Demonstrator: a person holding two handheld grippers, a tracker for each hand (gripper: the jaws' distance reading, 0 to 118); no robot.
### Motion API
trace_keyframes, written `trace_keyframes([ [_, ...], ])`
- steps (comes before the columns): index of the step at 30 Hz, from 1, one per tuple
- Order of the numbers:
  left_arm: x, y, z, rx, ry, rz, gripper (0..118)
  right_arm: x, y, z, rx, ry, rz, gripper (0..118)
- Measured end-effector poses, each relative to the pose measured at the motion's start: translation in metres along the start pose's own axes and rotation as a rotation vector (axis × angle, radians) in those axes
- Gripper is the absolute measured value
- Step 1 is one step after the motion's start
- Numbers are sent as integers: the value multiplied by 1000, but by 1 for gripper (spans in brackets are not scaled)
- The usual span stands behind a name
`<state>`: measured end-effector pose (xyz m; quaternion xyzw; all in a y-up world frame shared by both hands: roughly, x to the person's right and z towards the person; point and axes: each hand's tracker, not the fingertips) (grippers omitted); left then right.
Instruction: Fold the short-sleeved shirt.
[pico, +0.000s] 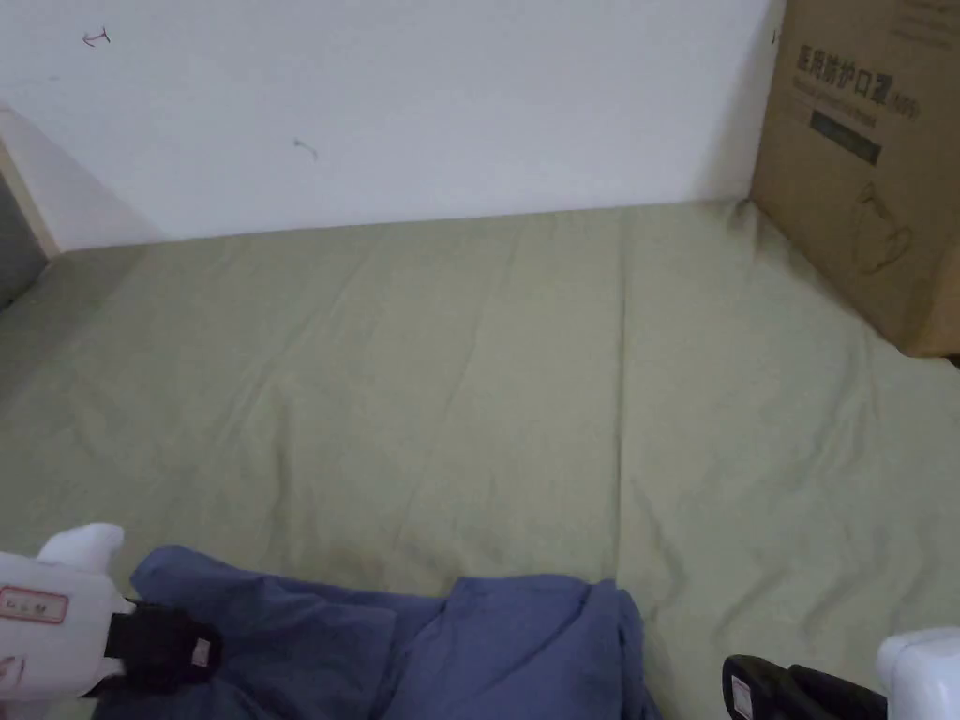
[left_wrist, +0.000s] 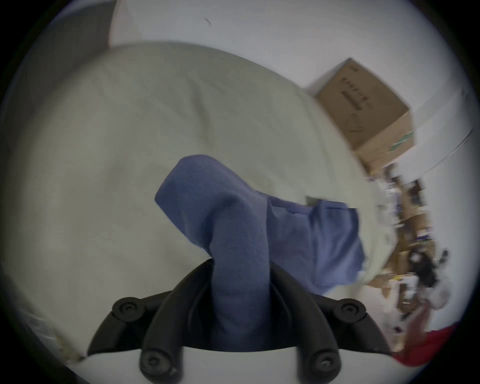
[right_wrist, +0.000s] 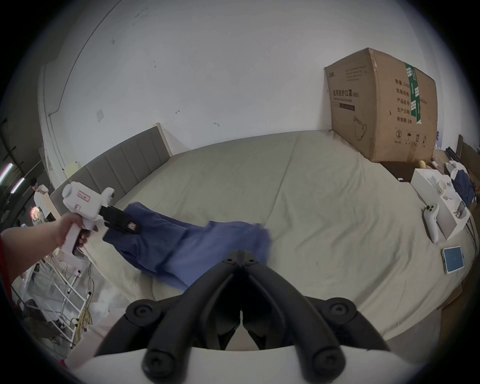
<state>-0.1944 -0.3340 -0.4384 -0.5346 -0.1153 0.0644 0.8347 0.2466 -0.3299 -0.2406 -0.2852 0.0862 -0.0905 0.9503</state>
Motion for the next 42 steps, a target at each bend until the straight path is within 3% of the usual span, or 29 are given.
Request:
trace_keyframes([
  [2, 20, -1, 6, 16, 115, -55, 15, 5, -3, 1, -6, -2, -10, 0],
  [5, 59, 5, 1, -32, 111, -95, 15, 12, -6, 4, -13, -3, -26, 0],
  [11, 154, 13, -39, -140, -228, -50, 17, 29, -6, 13, 4, -18, -49, 0],
  [13, 180, 18, -61, -173, -331, -42, 32, 36, -6, 16, 9, -26, -69, 0],
  [14, 196, 19, -68, -198, -379, -37, 52, 40, -6, 18, 10, -31, -80, 0],
  [15, 208, 18, -76, -226, -413, -34, 60, 43, -6, 19, 11, -35, -87, 0],
  [16, 220, 16, -85, -238, -460, -36, 60, 46, -6, 19, 9, -39, -90, 0],
  [17, 228, 15, -89, -254, -492, -36, 96, 48, -6, 20, 8, -45, -93, 0],
  [18, 234, 15, -89, -267, -507, -32, 113, 51, -6, 20, 7, -50, -93, 0],
  [19, 236, 15, -85, -244, -500, -35, 118, 53, -6, 20, 7, -54, -94, 0],
  [24, 215, 17, -58, -78, -396, -124, 118, 61, -9, 18, 8, -59, -112, 0],
  [26, 210, 10, -43, 22, -304, -216, 115, 62, -9, 17, 6, -57, -125, 0],
  [27, 210, 6, -38, 51, -260, -263, 110, 62, -9, 17, 7, -54, -130, 0],
  [28, 207, 0, -44, 68, -220, -308, 96, 62, -9, 18, 9, -51, -133, 0],
  [30, 214, -8, -46, 87, -191, -363, 32, 62, -9, 19, 13, -48, -130, 0],
  [31, 222, -12, -52, 82, -182, -388, 11, 62, -9, 20, 14, -49, -126, 0],
  [36, 260, -33, -101, 3, -258, -457, 8, 63, -8, 29, 18, -59, -124, 0],
  [39, 283, -43, -133, -47, -174, -545, 7, 64, -9, 32, 13, -71, -123, 0],
  [42, 287, -53, -142, -28, -192, -503, 7, 64, -10, 35, -8, -84, -127, 0],
])
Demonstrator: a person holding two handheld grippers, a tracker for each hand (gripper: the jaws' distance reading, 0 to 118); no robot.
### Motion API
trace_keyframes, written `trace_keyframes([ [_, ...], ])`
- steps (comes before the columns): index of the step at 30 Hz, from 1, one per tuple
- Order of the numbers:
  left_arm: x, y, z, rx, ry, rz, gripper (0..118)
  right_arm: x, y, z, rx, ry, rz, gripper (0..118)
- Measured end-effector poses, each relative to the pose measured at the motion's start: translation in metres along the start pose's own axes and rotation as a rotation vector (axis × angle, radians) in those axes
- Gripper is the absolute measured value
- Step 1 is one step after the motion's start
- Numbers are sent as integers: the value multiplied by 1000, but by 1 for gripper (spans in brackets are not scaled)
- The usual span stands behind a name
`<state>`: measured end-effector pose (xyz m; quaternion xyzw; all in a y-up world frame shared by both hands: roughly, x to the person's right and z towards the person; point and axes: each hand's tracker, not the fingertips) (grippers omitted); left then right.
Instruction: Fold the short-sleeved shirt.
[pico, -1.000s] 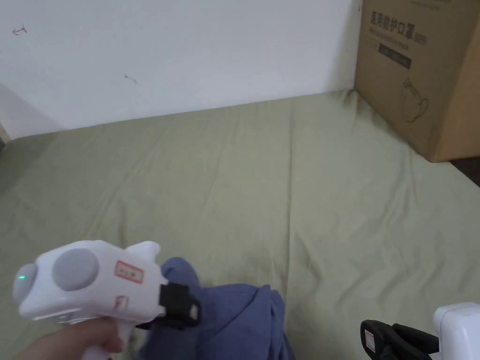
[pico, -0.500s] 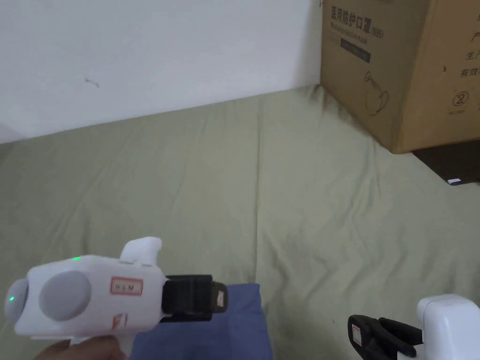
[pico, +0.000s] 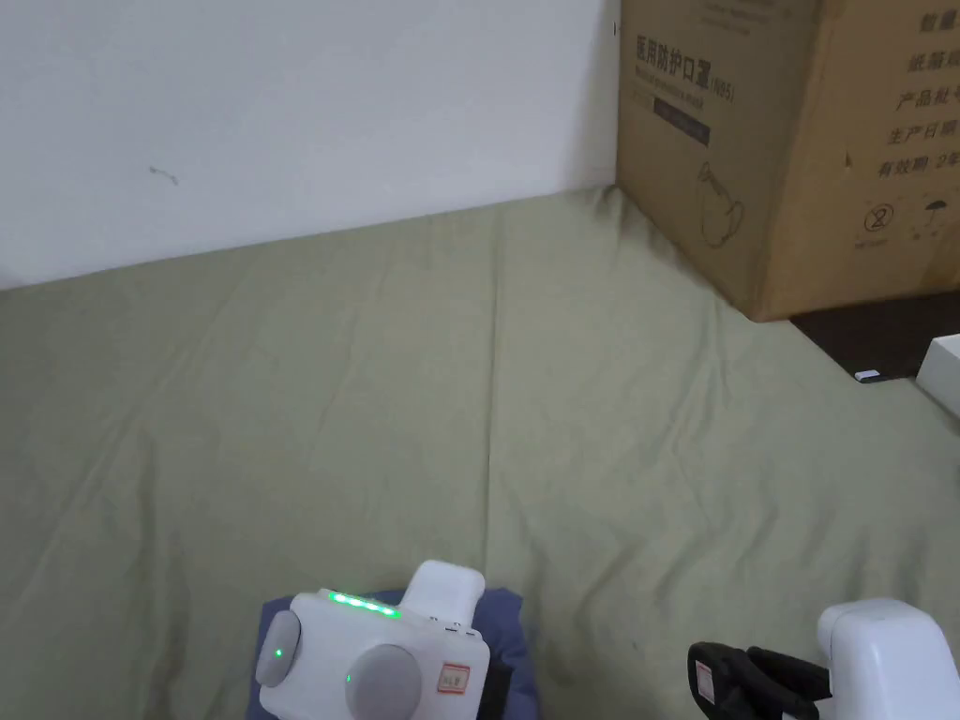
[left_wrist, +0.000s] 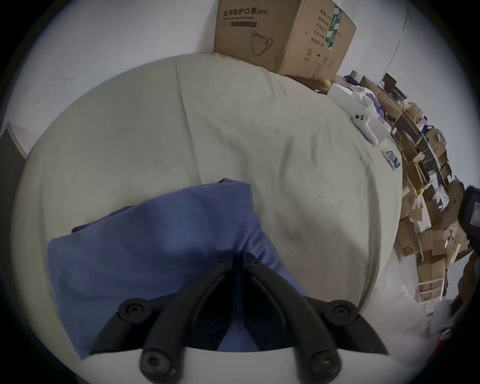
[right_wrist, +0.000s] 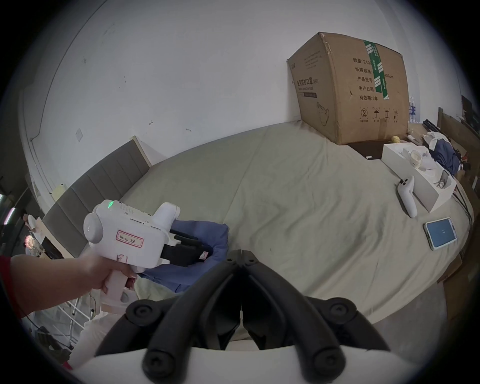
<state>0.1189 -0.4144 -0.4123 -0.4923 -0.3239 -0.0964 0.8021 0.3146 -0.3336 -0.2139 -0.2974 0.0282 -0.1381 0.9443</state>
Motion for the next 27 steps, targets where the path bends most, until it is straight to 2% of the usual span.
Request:
trace_keyframes([
  [2, 1, -1, 21, 73, -71, 36, 7, -2, 0, 4, -2, 3, -4, 0],
  [4, -7, -3, 48, 169, -246, 126, 7, -5, 2, 8, -1, 11, -1, 0],
  [5, -8, -7, 67, 243, -273, 150, 7, -8, 3, 11, 2, 19, 4, 0],
  [8, -16, -22, 124, 449, -158, 118, 7, -19, 13, 22, 37, 45, 26, 0],
  [12, -7, -59, 209, 767, 95, -9, 7, -42, 35, 45, 178, 96, 73, 0],
  [16, 0, -91, 263, 982, 299, 40, 7, -68, 51, 68, 378, 103, 171, 0],
  [18, 4, -106, 273, 1040, 447, 120, 7, -79, 49, 72, 522, 44, 253, 0],
  [19, 2, -118, 273, 1086, 475, 139, 7, -82, 42, 71, 613, 7, 291, 0],
  [21, -1, -142, 261, 1158, 557, 105, 6, -79, 15, 60, 780, -97, 351, 0],
  [22, 1, -151, 253, 1158, 600, 90, 5, -80, 7, 54, 770, -185, 371, 0],
  [23, -2, -159, 244, 1139, 641, 89, 5, -81, 3, 48, 717, -244, 366, 0],
  [26, -5, -169, 233, 1033, 583, 161, 4, -73, -10, 41, 629, -183, 261, 0],
  [27, -6, -171, 233, 1022, 555, 186, 3, -73, -14, 42, 627, -189, 255, 0],
])
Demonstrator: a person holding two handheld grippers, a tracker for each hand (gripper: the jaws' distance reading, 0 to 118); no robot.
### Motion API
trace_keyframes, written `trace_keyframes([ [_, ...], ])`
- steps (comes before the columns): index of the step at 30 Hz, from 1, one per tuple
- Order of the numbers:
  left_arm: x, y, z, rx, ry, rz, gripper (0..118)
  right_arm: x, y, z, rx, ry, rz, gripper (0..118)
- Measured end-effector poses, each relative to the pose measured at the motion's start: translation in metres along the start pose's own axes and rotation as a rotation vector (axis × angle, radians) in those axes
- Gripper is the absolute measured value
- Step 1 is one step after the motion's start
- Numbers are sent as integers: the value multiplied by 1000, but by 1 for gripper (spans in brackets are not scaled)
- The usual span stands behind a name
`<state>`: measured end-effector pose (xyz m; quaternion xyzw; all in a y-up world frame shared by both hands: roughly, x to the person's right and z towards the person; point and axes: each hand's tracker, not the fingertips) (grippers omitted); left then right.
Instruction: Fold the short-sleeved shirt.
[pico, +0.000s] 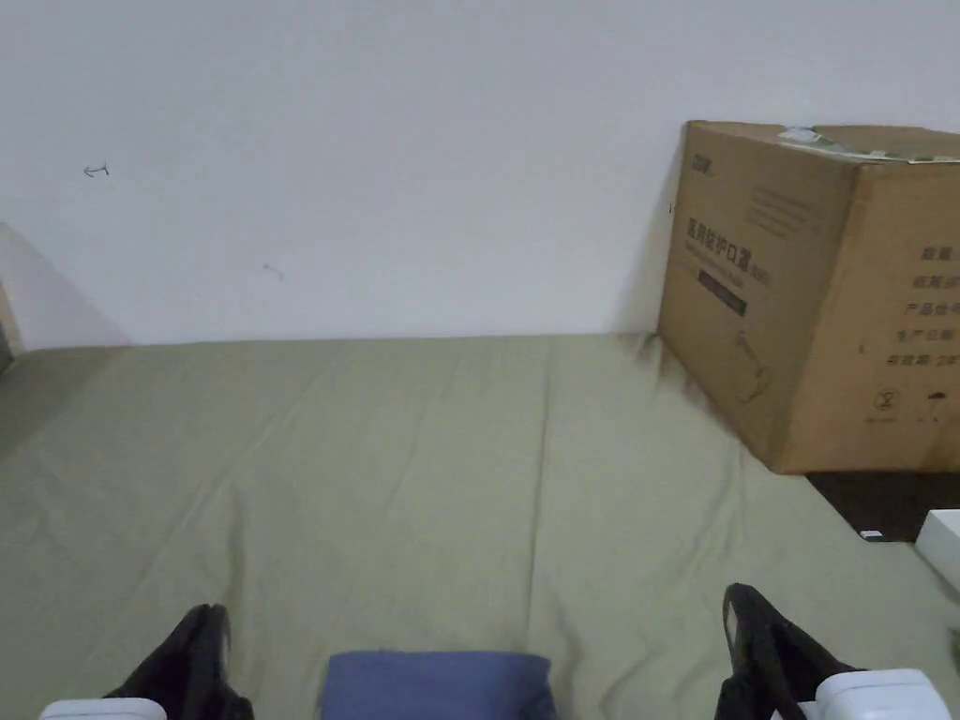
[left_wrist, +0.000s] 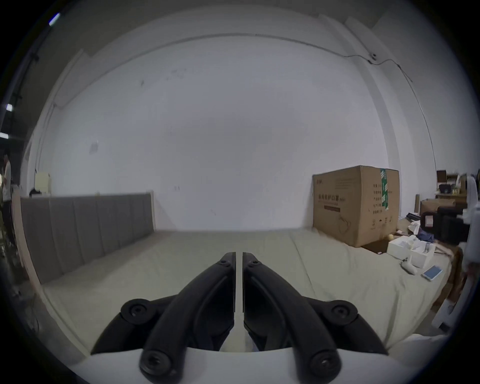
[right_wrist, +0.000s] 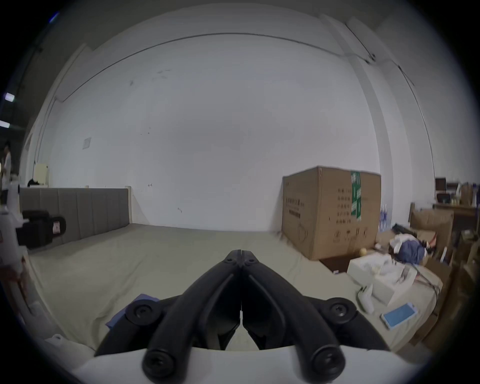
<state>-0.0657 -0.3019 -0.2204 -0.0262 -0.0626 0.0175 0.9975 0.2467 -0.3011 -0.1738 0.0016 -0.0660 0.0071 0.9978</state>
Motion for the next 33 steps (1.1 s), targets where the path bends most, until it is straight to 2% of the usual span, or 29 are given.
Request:
trace_keyframes([
  [3, -1, 1, 6, 22, 48, 19, 3, 1, -3, 5, -14, -14, 48, 0],
  [12, -3, 12, 6, 30, 33, 26, 3, 6, 12, -1, -19, -26, 20, 0],
  [14, -5, 14, 7, 10, -19, 14, 3, 6, 23, -10, -21, -10, 16, 0],
  [16, -6, 15, 6, 2, -37, -2, 0, 5, 32, -26, -50, 62, 0, 0],
  [18, -8, 14, 6, -10, -39, -20, 0, 1, 34, -52, -169, 176, -5, 0],
  [20, -12, 12, 3, -24, -59, -22, 0, -7, 23, -87, -369, 294, -5, 0],
  [22, -15, 10, 0, -40, -68, -22, 0, -17, -1, -118, -553, 337, 21, 0],
  [24, -16, 6, -6, -80, -82, -17, 0, -29, -33, -146, -703, 366, 80, 0],
  [27, -25, -1, -24, -213, -120, 21, 0, -44, -91, -183, -1003, 416, 108, 0],
  [29, -40, -6, -41, -326, -184, 108, 0, -50, -119, -194, -1098, 405, 104, 0],
  [31, -56, -13, -62, -431, -229, 242, 0, -54, -126, -199, -1091, 412, 116, 0],
  [33, -87, -27, -97, -595, -341, 440, 0, -58, -121, -205, -1100, 418, 133, 0],
])
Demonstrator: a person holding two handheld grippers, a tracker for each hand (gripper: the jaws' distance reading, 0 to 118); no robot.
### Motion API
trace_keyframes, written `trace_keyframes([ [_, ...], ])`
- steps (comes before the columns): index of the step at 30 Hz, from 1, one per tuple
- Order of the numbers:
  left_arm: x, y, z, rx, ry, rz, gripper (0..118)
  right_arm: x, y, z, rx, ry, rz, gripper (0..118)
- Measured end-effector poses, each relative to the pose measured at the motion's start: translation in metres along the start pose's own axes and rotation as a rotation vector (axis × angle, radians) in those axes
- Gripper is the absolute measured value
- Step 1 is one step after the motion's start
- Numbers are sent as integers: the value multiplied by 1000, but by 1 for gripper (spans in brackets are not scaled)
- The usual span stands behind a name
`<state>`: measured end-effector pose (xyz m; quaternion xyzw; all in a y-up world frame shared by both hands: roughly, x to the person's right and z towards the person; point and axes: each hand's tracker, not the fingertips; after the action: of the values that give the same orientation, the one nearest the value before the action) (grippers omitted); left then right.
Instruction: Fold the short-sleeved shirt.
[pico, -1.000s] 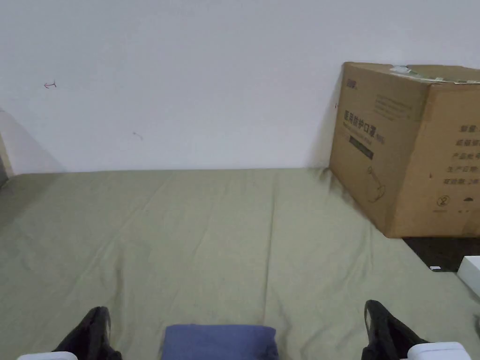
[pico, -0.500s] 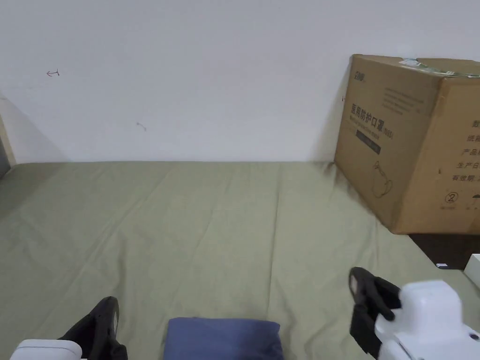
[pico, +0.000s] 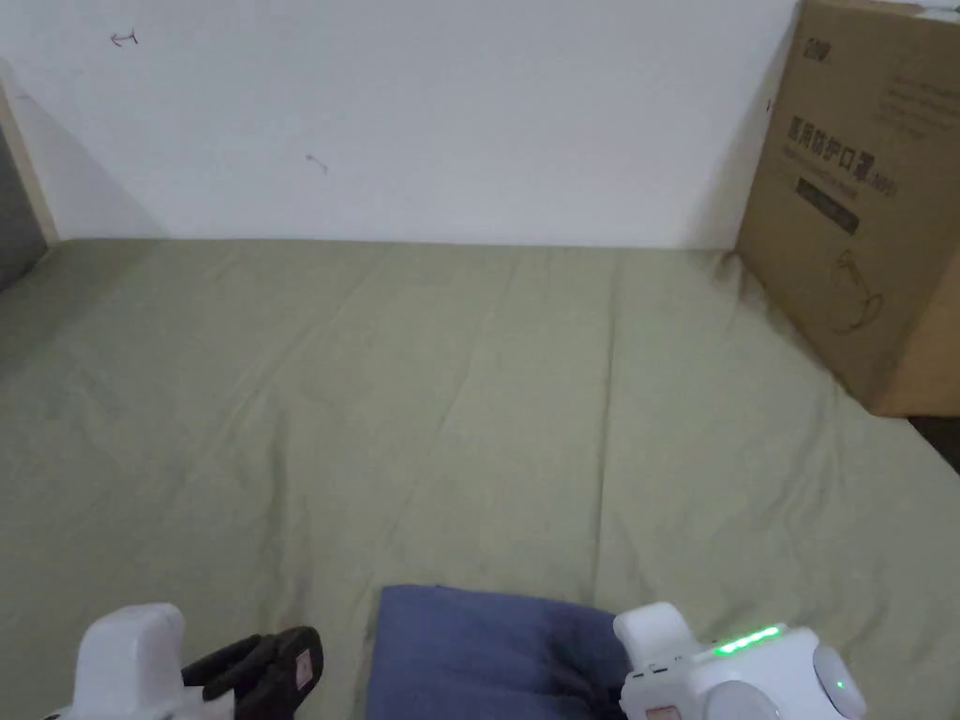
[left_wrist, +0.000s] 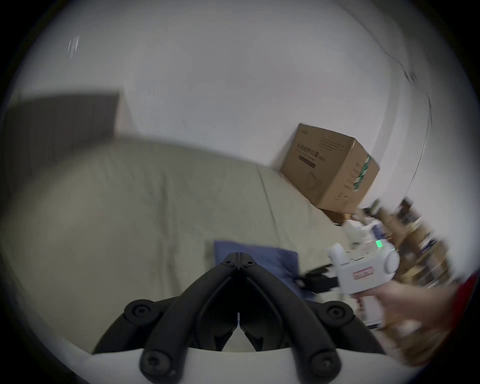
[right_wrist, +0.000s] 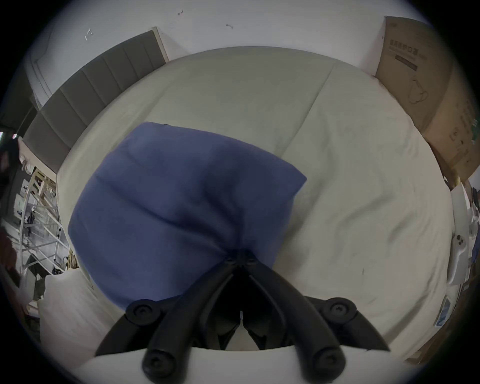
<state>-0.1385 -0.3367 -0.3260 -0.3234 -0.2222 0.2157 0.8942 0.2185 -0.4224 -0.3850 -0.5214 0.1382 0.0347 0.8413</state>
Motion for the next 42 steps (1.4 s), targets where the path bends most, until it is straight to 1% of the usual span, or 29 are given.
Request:
trace_keyframes([
  [2, -37, 15, -29, -168, -140, 229, 3, 0, 5, -5, -57, 4, 58, 0],
  [3, -56, 18, -44, -247, -210, 323, 6, 1, 7, -5, -56, 10, 63, 0],
  [4, -75, 20, -58, -291, -276, 411, 6, 4, 9, -5, -61, 19, 57, 0],
  [5, -89, 20, -72, -326, -293, 450, 23, 6, 8, -5, -65, 31, 47, 0],
  [6, -90, 17, -85, -357, -290, 446, 61, 9, 7, -4, -65, 47, 31, 0],
  [7, -95, 17, -97, -385, -271, 426, 92, 12, 6, -4, -62, 62, 14, 0],
  [8, -98, 15, -110, -418, -243, 397, 115, 15, 5, -5, -56, 79, -11, 0],
  [9, -93, 14, -115, -393, -279, 397, 117, 19, 4, -5, -52, 92, -32, 0],
  [10, -83, 8, -121, -456, -292, 398, 117, 21, 3, -6, -49, 102, -48, 0],
  [11, -82, 3, -132, -499, -309, 437, 117, 23, 2, -6, -47, 113, -65, 0],
  [12, -80, 0, -141, -548, -373, 471, 118, 25, 2, -6, -45, 122, -81, 0],
  [13, -75, -1, -146, -561, -456, 480, 118, 28, 1, -8, -45, 131, -97, 0],
  [14, -109, 3, -177, -557, -500, 469, 118, 29, 0, -9, -45, 137, -111, 0],
  [16, -107, 6, -191, -596, -543, 449, 118, 31, -1, -9, -42, 145, -123, 0],
  [17, -106, 4, -198, -607, -589, 477, 118, 31, -2, -9, -39, 147, -125, 0],
  [18, -93, 4, -199, -610, -610, 495, 118, 31, -3, -9, -36, 148, -126, 0],
  [20, -83, -1, -205, -592, -581, 471, 117, 32, -5, -9, -25, 152, -130, 0],
  [21, -79, -1, -206, -595, -557, 427, 116, 32, -5, -9, -22, 153, -134, 0],
  [22, -72, -1, -204, -593, -536, 381, 110, 32, -6, -8, -20, 155, -138, 0],
  [23, -69, 0, -201, -585, -524, 332, 92, 32, -6, -8, -17, 156, -140, 0],
  [24, -69, 1, -196, -571, -483, 296, 23, 32, -6, -6, -15, 155, -140, 0],
  [25, -67, 1, -194, -553, -402, 262, 17, 30, -7, -5, -10, 149, -136, 0],
  [26, -63, 4, -190, -544, -356, 225, 17, 28, -7, -2, 3, 145, -126, 0],
  [28, -69, 5, -184, -573, -383, 276, 17, 22, -7, 7, 49, 121, -77, 0],
  [29, -68, 8, -177, -563, -386, 271, 17, 18, -8, 12, 62, 114, -61, 0],
  [31, -74, 25, -161, -536, -379, 234, 17, 10, -8, 19, 77, 116, -51, 0],
  [33, -91, 48, -136, -527, -318, 164, 17, 2, -7, 26, 88, 90, -19, 0],
  [37, -146, 106, -68, -509, -80, 57, 17, -10, -6, 39, 113, 70, 2, 0],
  [42, -204, 169, 11, -489, 282, -59, 17, -19, -7, 43, 112, 73, -36, 0],
])
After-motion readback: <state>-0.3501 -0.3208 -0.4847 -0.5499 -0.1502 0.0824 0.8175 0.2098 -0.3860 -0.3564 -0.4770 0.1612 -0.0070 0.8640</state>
